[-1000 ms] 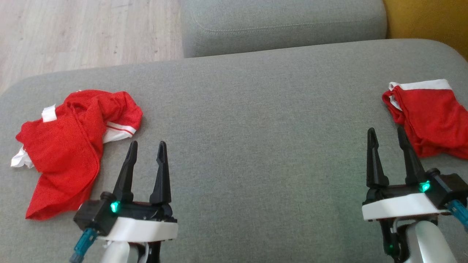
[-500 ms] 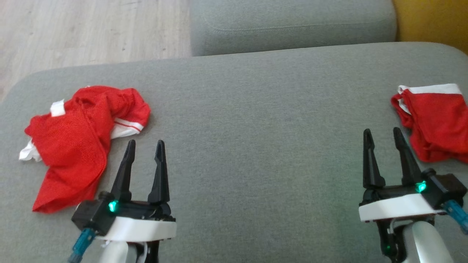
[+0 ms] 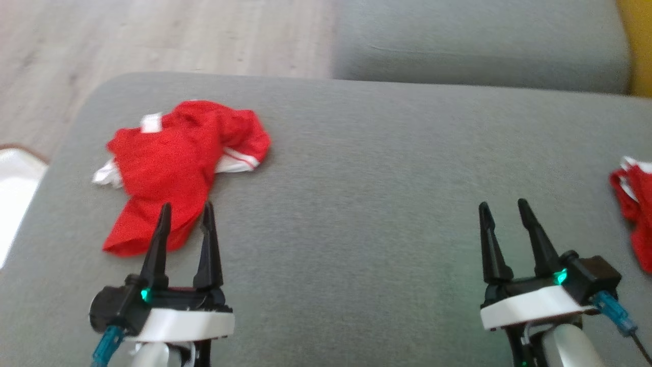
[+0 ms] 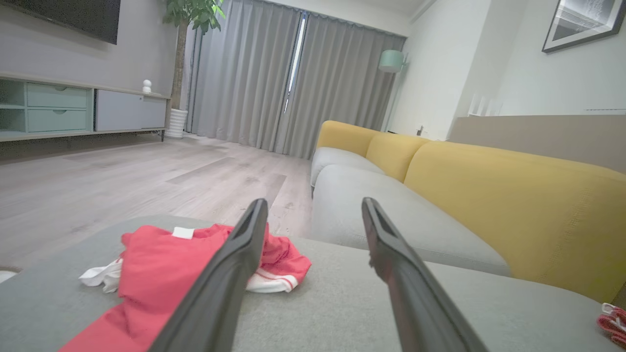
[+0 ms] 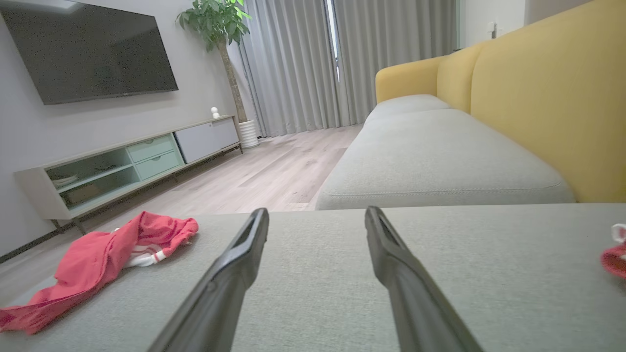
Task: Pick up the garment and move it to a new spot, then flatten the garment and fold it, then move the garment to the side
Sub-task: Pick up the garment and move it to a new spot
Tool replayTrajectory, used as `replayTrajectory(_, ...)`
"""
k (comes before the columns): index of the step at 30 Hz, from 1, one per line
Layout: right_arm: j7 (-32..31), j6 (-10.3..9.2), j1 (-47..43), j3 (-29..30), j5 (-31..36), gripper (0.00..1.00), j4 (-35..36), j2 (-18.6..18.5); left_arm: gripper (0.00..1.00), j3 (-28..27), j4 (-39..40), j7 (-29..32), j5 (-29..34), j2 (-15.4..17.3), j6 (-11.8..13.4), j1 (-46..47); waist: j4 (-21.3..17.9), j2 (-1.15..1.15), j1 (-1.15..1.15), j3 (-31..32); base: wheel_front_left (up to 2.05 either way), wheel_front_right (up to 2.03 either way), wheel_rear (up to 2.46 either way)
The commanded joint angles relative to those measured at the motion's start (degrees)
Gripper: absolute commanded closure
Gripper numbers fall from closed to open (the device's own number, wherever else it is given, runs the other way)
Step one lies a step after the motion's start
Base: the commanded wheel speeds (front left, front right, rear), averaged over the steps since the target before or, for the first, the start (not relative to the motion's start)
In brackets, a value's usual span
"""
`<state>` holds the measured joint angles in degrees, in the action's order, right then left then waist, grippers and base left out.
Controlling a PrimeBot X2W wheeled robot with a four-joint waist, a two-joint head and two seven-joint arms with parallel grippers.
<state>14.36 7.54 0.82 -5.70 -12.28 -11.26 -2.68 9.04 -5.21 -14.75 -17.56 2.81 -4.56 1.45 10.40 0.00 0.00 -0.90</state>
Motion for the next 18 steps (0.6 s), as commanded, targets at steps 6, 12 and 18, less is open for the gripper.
replayTrajectory(6, 0.63, -0.05, 0.32, -3.61, -1.53, 0.0, 0.86, -0.2, 0.0, -3.7, 1.5, -0.25, 1.28, 0.07, 0.33, 0.1, 6.63, 0.0, 0.0, 2.46, 0.0, 0.0, 0.0)
replayTrajectory(12, 0.63, -0.05, -0.32, -5.7, -1.93, 0.0, 0.28, -0.2, 0.0, -4.39, 1.69, -0.25, 1.81, 0.07, 0.3, -0.96, 10.21, 0.0, 0.0, 3.35, 0.0, 0.0, 0.0)
replayTrajectory(18, 0.63, -0.05, -0.59, -6.71, -2.4, 0.0, -0.13, -0.2, 0.0, -5.26, 1.62, -0.25, 2.16, 0.07, -0.2, -1.53, 11.72, 0.0, 0.0, 3.47, 0.0, 0.0, 0.0)
